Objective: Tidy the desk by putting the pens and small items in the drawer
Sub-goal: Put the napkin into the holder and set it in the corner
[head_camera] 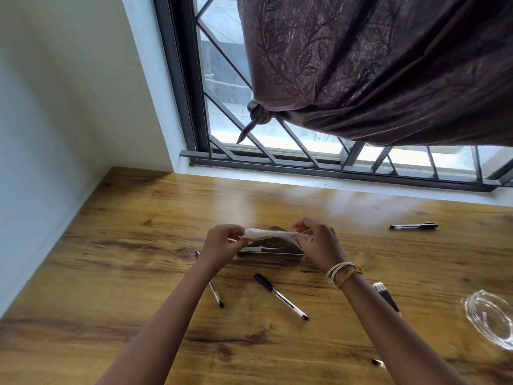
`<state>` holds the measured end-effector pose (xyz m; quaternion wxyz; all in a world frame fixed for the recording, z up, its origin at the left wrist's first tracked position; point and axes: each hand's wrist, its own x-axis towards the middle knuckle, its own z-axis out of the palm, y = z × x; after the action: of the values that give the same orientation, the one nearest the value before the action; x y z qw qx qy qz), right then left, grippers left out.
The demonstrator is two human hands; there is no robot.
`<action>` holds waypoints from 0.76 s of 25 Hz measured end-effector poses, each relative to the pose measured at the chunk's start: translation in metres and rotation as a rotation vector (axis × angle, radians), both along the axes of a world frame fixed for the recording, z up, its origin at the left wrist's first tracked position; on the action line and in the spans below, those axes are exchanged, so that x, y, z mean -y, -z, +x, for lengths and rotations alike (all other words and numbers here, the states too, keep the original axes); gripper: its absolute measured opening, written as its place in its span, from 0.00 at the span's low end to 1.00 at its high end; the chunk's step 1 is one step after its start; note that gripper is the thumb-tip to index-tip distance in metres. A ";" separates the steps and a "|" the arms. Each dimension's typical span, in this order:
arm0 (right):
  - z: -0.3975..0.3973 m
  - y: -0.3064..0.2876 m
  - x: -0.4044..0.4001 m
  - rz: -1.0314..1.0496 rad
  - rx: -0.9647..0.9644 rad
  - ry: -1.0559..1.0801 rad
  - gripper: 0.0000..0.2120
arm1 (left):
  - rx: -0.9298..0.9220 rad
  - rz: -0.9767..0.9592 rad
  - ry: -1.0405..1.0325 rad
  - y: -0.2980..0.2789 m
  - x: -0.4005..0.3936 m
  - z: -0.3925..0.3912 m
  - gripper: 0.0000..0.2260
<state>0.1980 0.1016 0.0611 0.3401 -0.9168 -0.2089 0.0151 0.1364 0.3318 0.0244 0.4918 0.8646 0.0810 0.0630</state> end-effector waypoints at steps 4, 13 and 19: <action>0.000 0.004 0.001 0.026 0.006 0.014 0.13 | 0.036 0.014 -0.002 0.002 -0.001 -0.005 0.10; 0.006 0.024 0.000 -0.174 -0.121 -0.109 0.28 | -0.225 0.023 0.088 0.006 -0.002 0.005 0.19; 0.010 0.025 0.001 -0.124 -0.138 -0.092 0.17 | -0.104 0.041 0.092 0.000 -0.004 -0.001 0.15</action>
<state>0.2078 0.1009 0.0363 0.2954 -0.9222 -0.2257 0.1068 0.1357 0.3361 0.0246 0.4714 0.8795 0.0653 -0.0032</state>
